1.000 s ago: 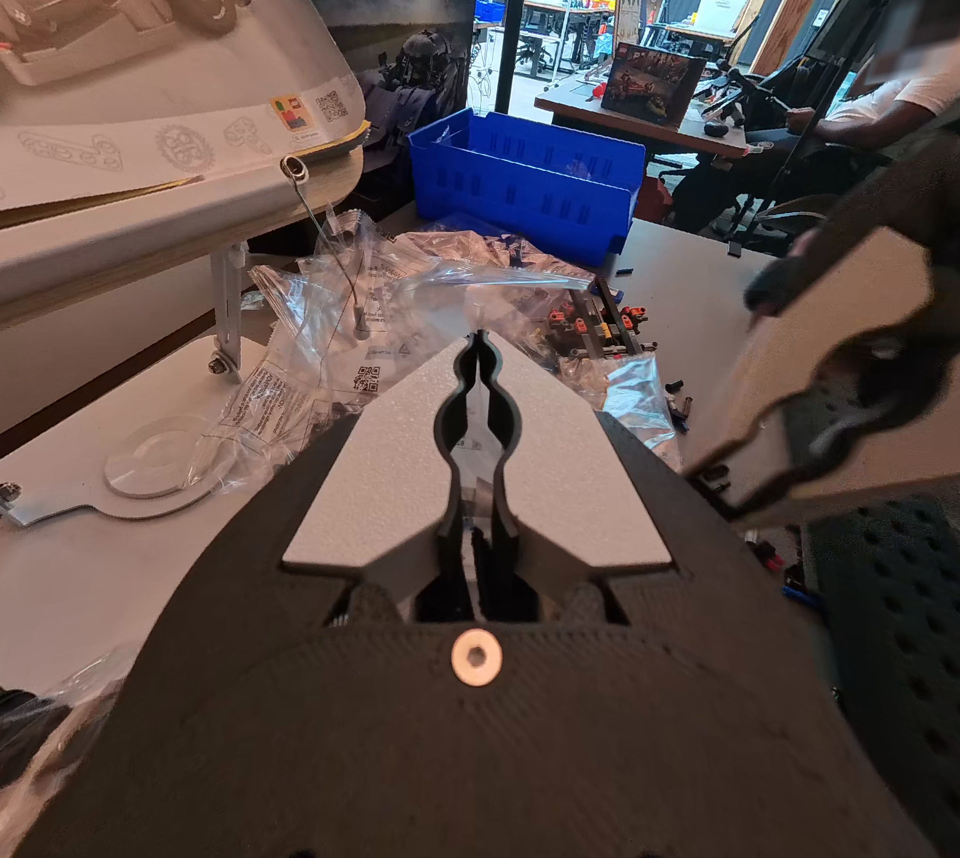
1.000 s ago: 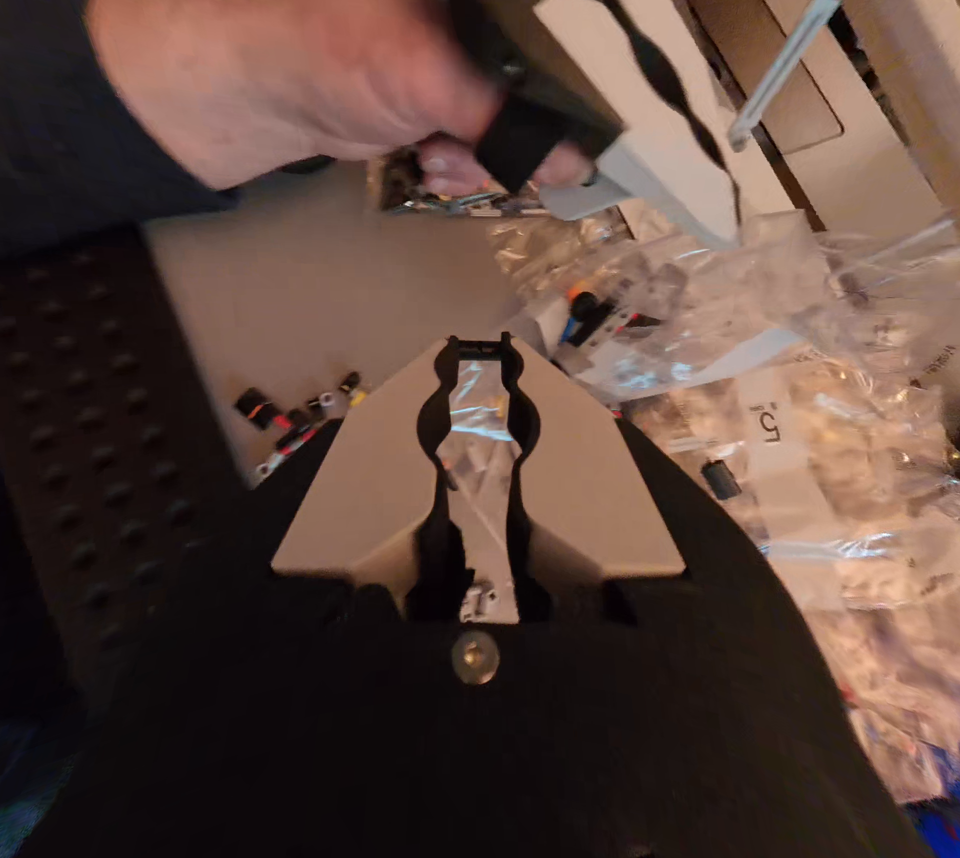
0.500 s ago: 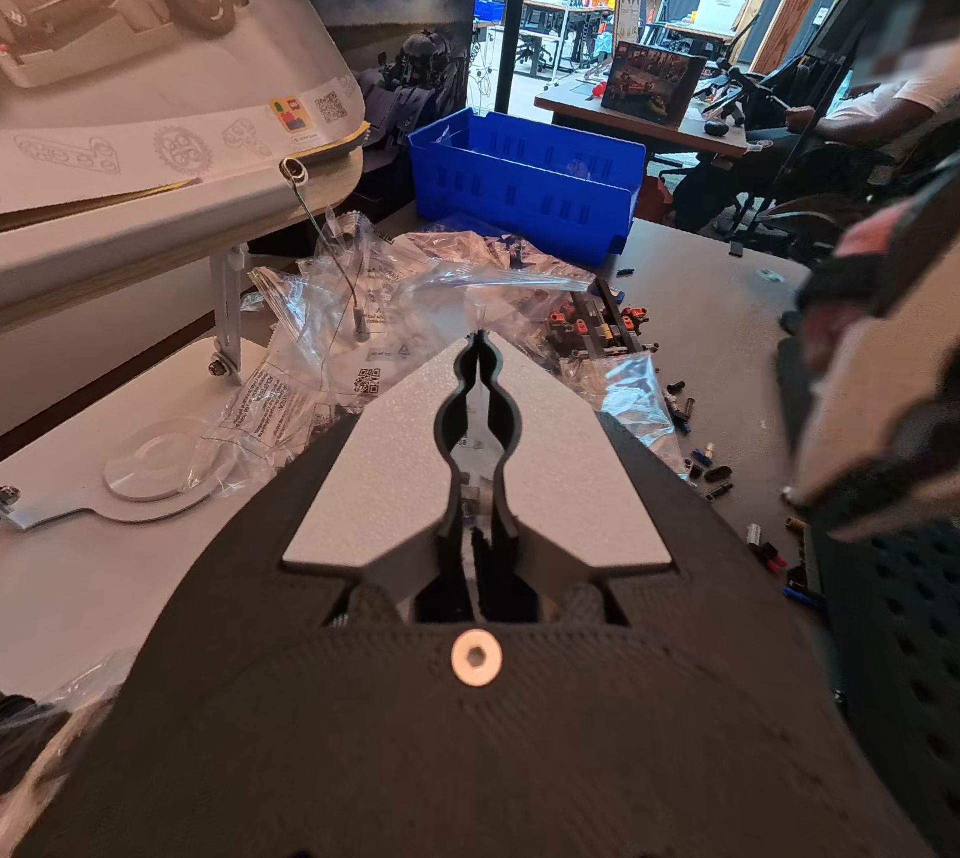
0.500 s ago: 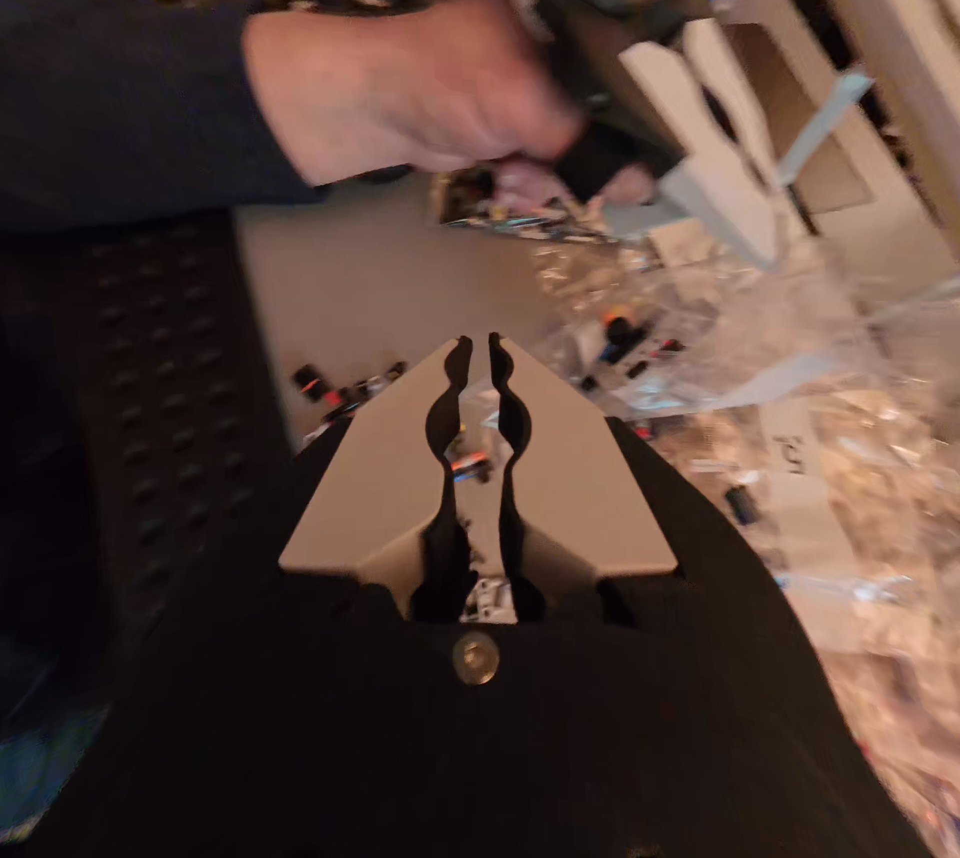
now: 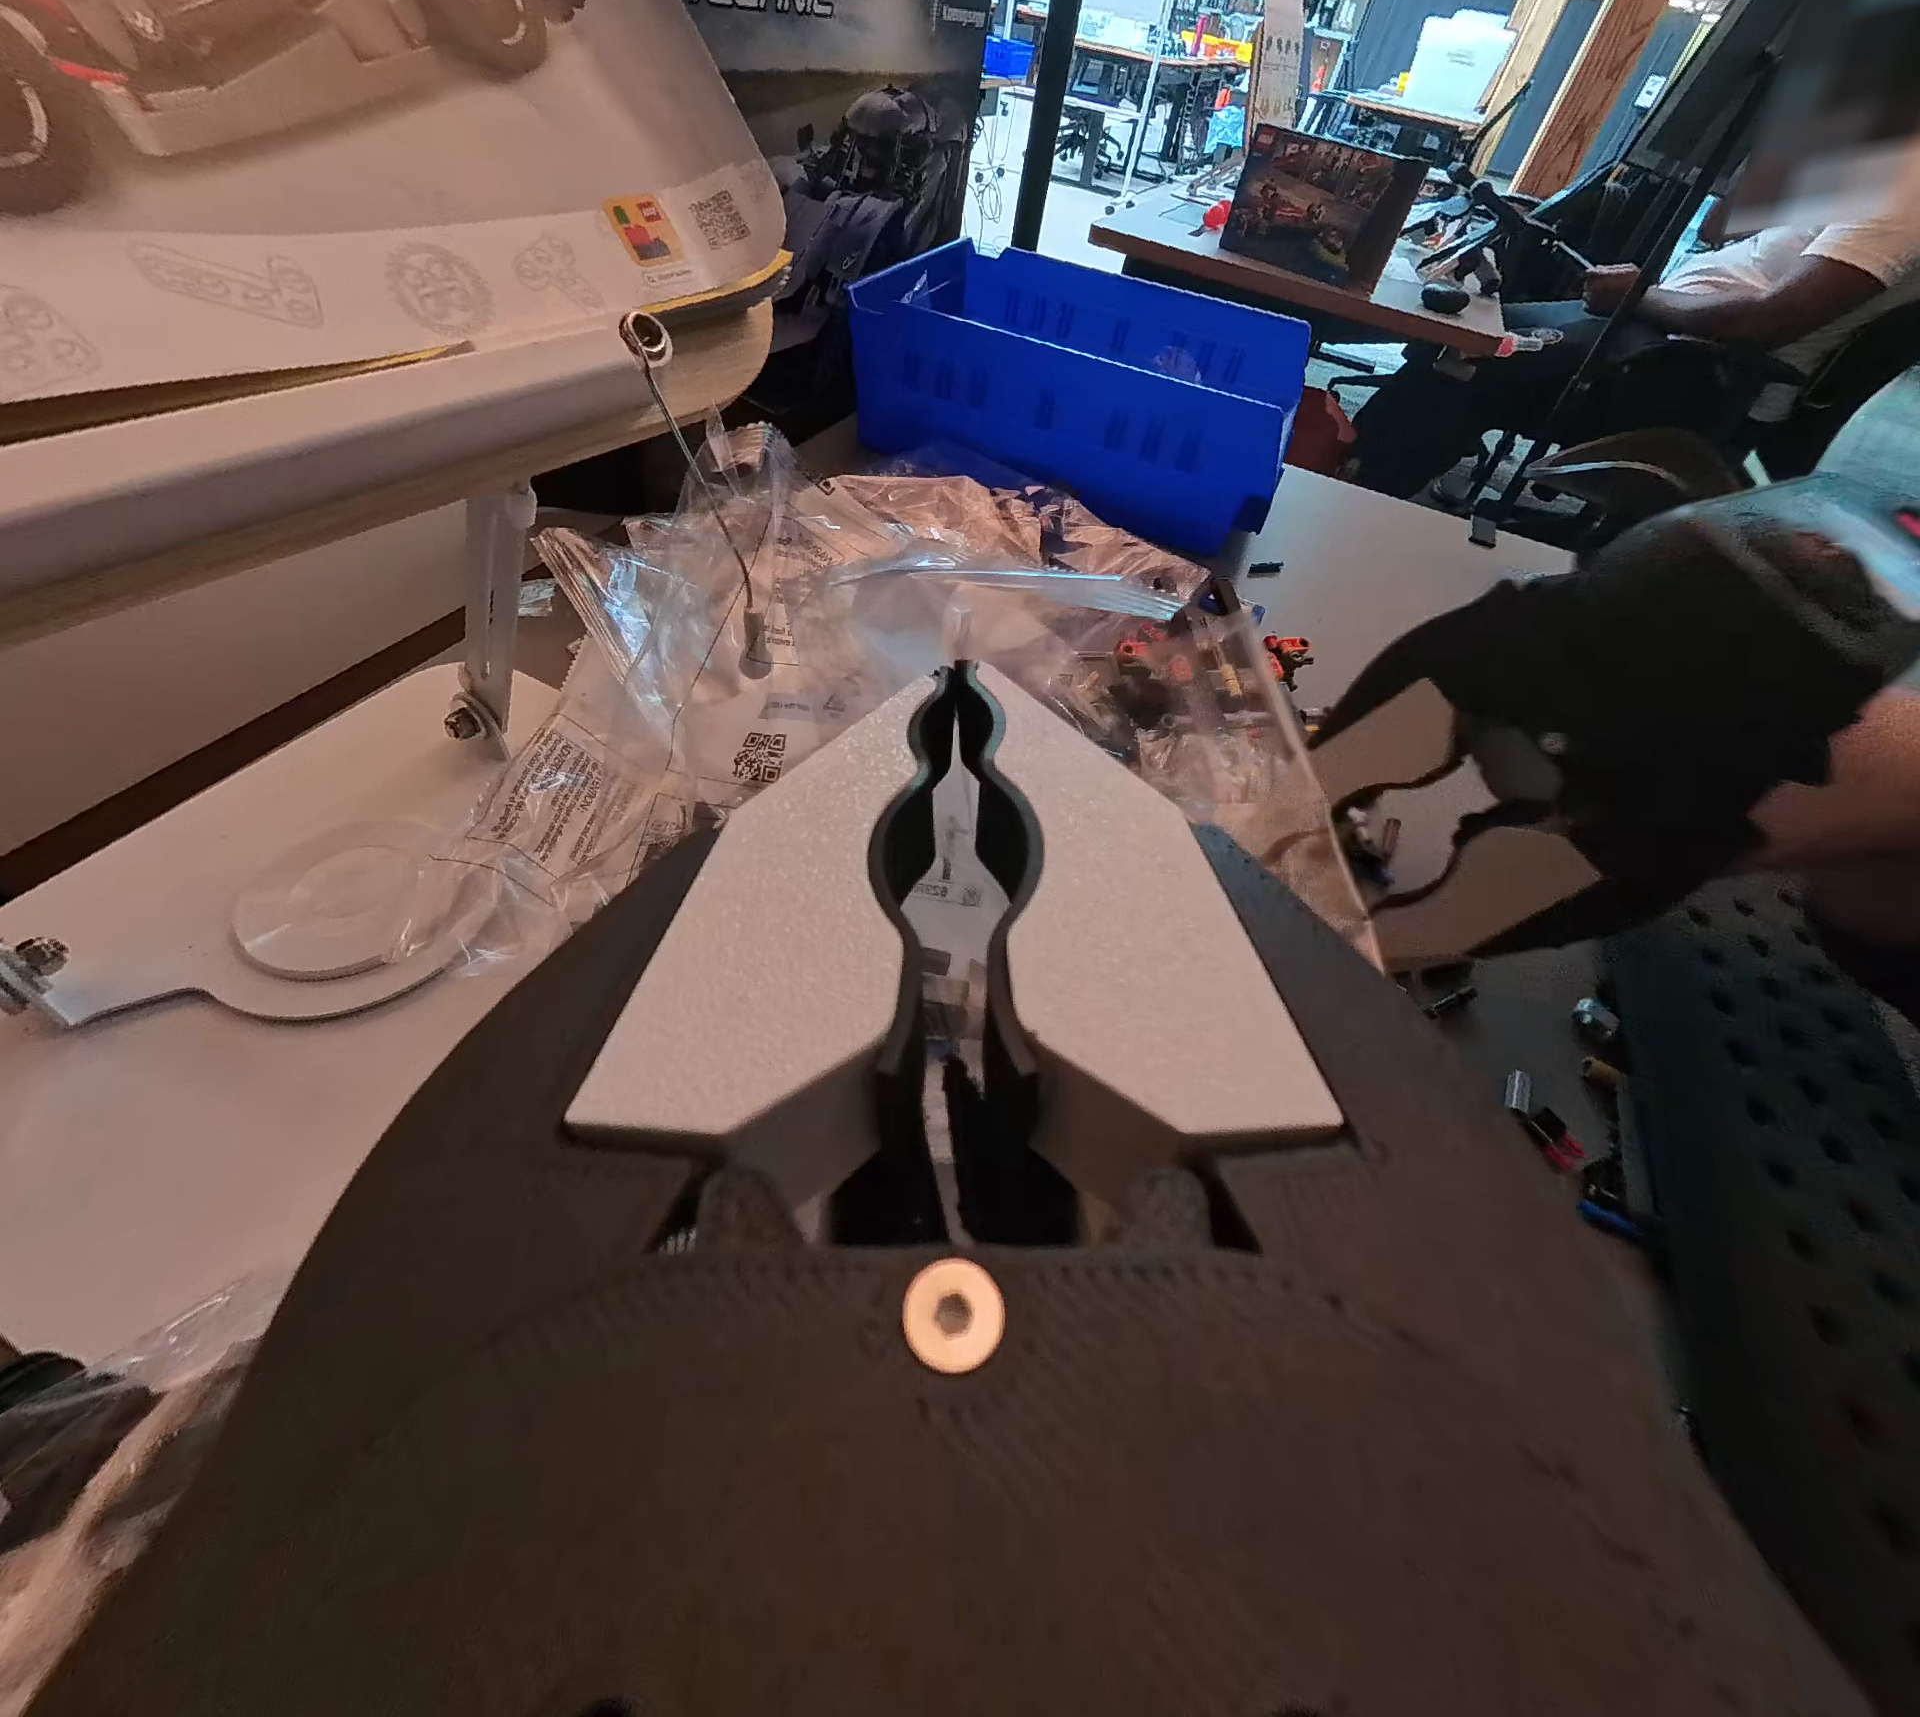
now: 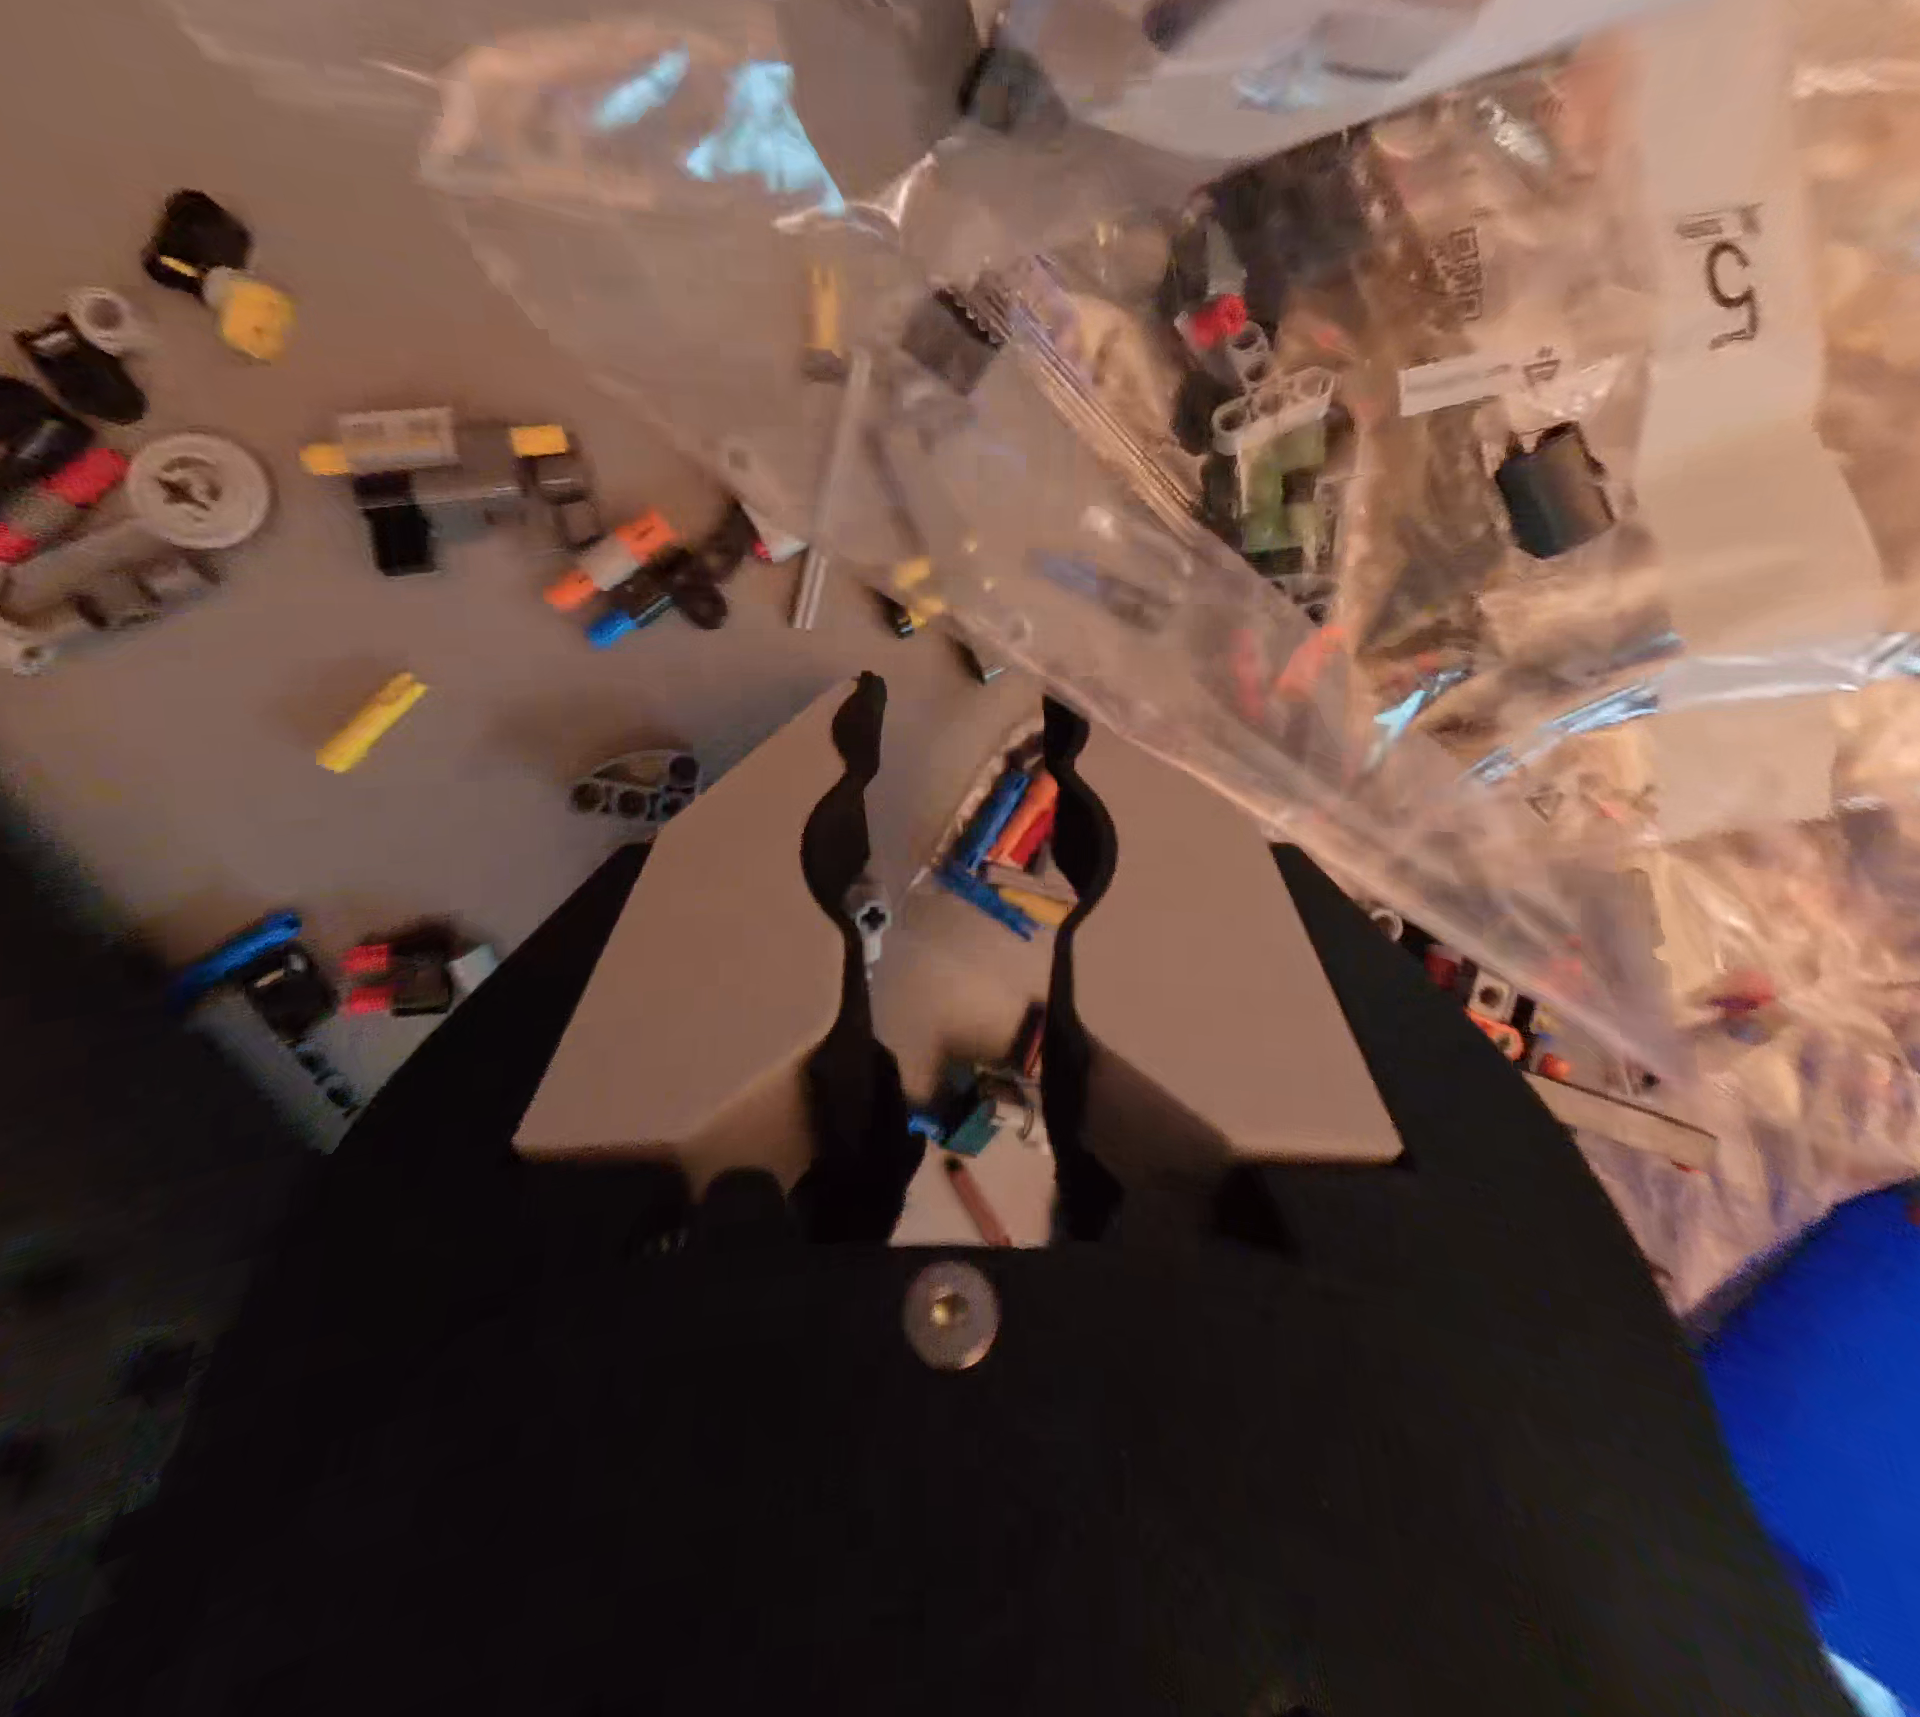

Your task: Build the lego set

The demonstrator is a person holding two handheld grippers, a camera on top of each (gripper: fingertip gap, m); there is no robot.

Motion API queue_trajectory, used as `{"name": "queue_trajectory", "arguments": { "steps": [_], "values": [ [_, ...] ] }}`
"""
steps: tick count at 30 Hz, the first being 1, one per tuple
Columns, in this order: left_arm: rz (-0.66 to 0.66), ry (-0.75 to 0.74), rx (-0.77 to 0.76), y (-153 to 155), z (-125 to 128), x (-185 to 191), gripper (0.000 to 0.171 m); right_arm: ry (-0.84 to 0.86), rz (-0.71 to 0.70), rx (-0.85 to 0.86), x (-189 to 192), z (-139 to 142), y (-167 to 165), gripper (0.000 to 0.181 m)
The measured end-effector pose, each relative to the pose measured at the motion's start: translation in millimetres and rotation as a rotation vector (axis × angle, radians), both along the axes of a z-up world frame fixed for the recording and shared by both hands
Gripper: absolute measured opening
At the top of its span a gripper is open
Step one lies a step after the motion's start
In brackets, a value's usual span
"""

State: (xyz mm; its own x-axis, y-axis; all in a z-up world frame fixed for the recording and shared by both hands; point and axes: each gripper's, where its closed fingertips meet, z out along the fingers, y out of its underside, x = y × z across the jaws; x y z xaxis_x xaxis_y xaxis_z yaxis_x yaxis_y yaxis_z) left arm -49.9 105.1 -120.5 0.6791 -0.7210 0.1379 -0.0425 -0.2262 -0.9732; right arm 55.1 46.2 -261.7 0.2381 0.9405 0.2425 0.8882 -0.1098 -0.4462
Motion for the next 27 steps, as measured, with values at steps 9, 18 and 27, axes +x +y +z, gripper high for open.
{"name": "queue_trajectory", "arguments": {
  "steps": [9, 18, 27],
  "values": [
    [-0.007, 0.004, -0.008, 1.5, -2.7, 1.1, 0.0, -0.007, 0.063, -0.034, -12.2, -15.1, 10.0, 0.01],
    [-0.016, 0.016, -0.009, 0.2, -4.1, 4.2, 0.0, 0.051, 0.123, -0.047, -10.9, -6.8, -9.8, 0.005],
    [-0.021, 0.025, -0.011, 0.4, -6.0, 6.9, 0.0, 0.143, 0.235, 0.296, -20.6, 32.4, -29.7, 0.005]
  ]
}}
